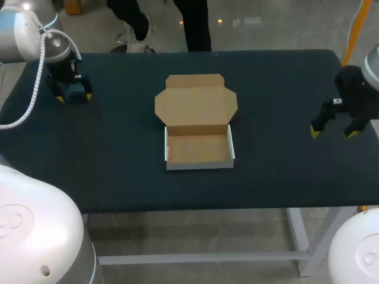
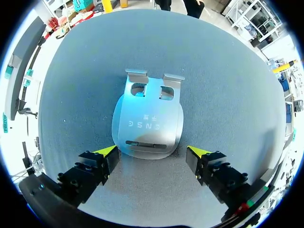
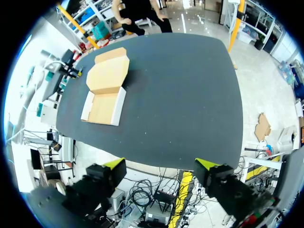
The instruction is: Assemble the packaging by folding the flat box into shape, placing the metal phone stand inside, and closing the box properly
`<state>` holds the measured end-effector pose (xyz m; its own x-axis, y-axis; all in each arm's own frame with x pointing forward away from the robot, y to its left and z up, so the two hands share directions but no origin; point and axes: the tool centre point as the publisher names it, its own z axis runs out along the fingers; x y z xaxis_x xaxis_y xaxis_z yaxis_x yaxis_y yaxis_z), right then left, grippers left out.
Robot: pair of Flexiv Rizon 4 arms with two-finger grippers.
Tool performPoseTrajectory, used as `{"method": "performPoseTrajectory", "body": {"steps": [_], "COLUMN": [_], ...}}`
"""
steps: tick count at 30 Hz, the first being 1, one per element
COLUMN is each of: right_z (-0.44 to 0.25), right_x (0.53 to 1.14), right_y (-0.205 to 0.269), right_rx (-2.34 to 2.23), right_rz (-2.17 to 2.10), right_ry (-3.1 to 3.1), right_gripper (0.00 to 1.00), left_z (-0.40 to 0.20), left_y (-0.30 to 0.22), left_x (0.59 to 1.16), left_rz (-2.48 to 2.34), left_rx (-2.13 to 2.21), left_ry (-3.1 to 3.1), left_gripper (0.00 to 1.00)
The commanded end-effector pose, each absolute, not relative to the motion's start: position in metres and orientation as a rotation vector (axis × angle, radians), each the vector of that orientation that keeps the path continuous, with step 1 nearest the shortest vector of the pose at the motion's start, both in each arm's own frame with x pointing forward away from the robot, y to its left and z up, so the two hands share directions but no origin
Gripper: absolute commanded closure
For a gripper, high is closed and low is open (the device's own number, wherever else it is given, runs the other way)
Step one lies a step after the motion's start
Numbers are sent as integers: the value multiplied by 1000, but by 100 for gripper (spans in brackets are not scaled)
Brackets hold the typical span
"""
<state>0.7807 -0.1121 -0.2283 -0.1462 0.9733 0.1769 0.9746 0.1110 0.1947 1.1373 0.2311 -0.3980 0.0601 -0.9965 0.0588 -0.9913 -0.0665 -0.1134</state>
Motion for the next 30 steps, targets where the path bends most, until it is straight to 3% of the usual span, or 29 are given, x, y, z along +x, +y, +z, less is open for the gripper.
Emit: {"method": "performPoseTrajectory", "body": {"steps": [1, 30], "right_z": [-226, -226], "right_x": [780, 780], "right_y": [-112, -112], "right_rx": [-2048, -2048], "right_rz": [-409, -409], "right_ry": [-2337, -2337], "right_gripper": [0, 0], "left_z": [-400, -401], "left_y": [230, 233], "left_x": [1144, 1164], "left_rz": [-172, -168], "left_rx": [-2259, -2248], "left_ry": [2122, 2121], "left_gripper": [2, 12]}}
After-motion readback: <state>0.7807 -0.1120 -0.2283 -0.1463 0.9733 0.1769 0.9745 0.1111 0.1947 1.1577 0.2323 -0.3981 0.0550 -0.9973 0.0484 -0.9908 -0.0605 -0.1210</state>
